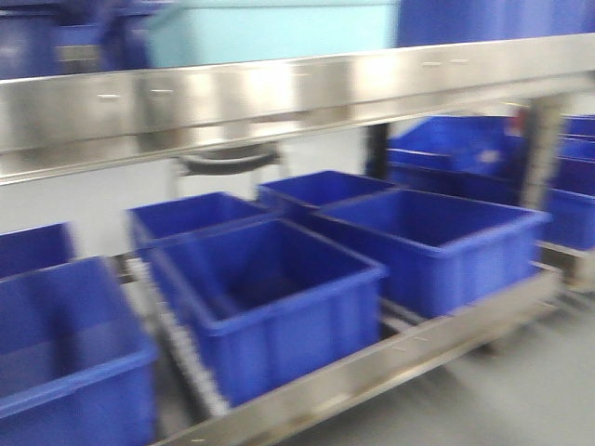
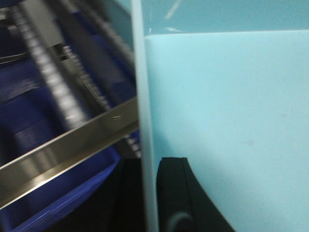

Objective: Move two blue bins to right shelf middle
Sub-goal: 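Drive the base across the floor to the other shelf rack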

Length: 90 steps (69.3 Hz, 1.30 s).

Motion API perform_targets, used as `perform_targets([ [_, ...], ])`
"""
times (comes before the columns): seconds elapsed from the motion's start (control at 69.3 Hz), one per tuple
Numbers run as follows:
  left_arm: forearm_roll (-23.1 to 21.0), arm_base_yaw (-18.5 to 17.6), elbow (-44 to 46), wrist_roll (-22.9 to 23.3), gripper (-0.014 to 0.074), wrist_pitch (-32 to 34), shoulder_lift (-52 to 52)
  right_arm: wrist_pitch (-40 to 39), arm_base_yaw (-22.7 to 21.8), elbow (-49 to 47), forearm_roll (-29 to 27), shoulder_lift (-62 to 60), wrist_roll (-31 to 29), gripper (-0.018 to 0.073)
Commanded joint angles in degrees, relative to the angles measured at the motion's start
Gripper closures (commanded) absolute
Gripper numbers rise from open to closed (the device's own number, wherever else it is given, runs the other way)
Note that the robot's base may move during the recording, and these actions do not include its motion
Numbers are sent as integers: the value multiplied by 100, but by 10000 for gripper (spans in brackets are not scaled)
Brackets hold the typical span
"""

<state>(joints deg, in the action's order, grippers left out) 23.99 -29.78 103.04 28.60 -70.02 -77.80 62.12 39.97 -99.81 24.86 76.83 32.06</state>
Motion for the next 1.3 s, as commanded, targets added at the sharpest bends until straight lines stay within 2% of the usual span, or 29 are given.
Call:
perform_targets([
  [0.0,125,-23,47,-59,707,139,83,-183,-31,-17,293,-80,-8,721],
  [1.284,125,-23,47,-59,707,139,83,-209,-31,-17,293,-80,-8,721],
])
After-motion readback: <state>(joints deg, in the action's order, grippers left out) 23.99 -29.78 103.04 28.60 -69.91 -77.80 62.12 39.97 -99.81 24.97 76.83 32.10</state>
